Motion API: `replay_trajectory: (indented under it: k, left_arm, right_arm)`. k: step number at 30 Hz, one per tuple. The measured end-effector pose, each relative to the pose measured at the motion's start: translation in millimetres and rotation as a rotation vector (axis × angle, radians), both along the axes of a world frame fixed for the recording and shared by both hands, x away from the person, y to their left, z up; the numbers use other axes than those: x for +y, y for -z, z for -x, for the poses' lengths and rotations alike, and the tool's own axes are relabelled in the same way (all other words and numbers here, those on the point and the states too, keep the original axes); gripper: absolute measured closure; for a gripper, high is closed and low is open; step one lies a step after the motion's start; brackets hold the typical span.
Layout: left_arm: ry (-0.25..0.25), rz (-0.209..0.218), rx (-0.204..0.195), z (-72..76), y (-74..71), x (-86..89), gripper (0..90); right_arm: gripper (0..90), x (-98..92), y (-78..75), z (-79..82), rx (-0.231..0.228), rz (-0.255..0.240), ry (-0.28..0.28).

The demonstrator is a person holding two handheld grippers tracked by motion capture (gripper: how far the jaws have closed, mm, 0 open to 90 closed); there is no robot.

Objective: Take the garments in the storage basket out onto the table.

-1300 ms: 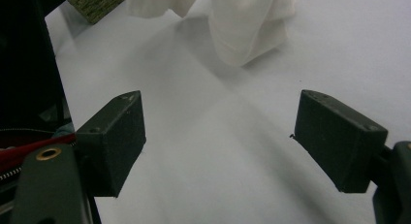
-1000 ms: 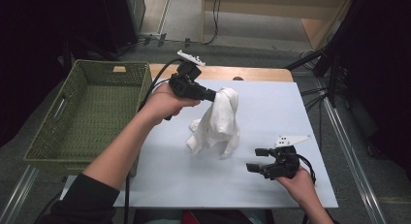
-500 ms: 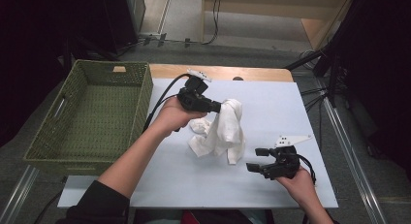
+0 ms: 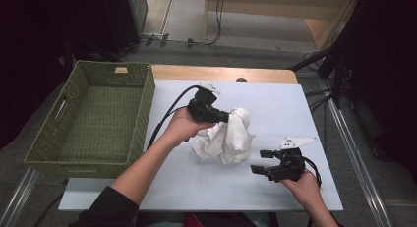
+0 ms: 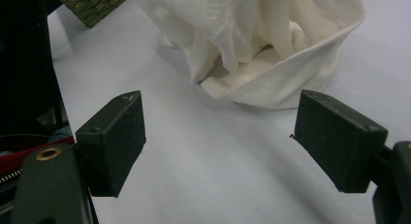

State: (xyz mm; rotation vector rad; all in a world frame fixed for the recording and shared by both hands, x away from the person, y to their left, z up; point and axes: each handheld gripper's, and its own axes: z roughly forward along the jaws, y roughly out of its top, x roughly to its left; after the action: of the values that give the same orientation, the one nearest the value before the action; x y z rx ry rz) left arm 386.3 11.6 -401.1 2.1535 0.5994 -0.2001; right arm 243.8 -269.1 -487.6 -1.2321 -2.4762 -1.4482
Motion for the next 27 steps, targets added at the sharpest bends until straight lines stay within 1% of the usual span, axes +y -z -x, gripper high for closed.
replay_trajectory:
  k: [2,5,7,9,13,18,21,22,24,25,27]
  left_arm:
    - [-0.003,-0.002,-0.001,0.2,5.3,-0.1,83.2]
    - [-0.006,-0.020,-0.015,0.7,11.4,-1.5,83.2]
    - [-0.003,-0.009,-0.012,2.0,14.9,-1.7,83.2]
    - [-0.002,-0.009,-0.024,4.3,18.5,-1.8,83.1]
    - [0.009,-0.028,-0.029,7.2,28.2,-2.3,83.1]
    - [0.020,-0.034,-0.006,8.7,41.5,-4.3,83.0]
    - [0.039,-0.045,-0.014,9.7,47.3,-7.1,83.0]
    - [0.043,-0.058,-0.017,9.2,49.1,-8.2,83.0]
    - [0.046,-0.060,-0.007,8.9,52.7,-10.4,82.0]
    - [0.047,-0.052,0.000,8.7,54.1,-11.3,81.6]
    - [0.052,-0.036,0.009,8.2,56.6,-12.4,78.1]
  right_arm:
    - [16.9,-1.1,0.1,1.0,0.001,-0.001,0.007]
    - [16.9,-3.0,-0.2,2.3,-0.001,-0.002,0.015]
    - [17.0,-3.8,0.0,3.2,-0.004,-0.001,0.018]
    - [17.0,-4.7,0.1,4.1,-0.003,0.001,0.022]
    - [17.3,-5.6,0.0,6.3,0.003,-0.003,0.033]
    - [17.4,-5.9,0.2,8.6,0.005,-0.001,0.043]
    - [17.4,-6.8,-0.6,8.6,0.008,-0.013,0.054]
    - [17.4,-6.9,-0.5,8.7,0.010,-0.018,0.056]
    - [17.4,-6.8,-0.2,8.8,0.011,-0.016,0.058]
    - [17.4,-7.2,-0.4,8.5,0.013,-0.017,0.057]
    - [17.4,-7.7,-0.1,7.5,0.011,-0.019,0.062]
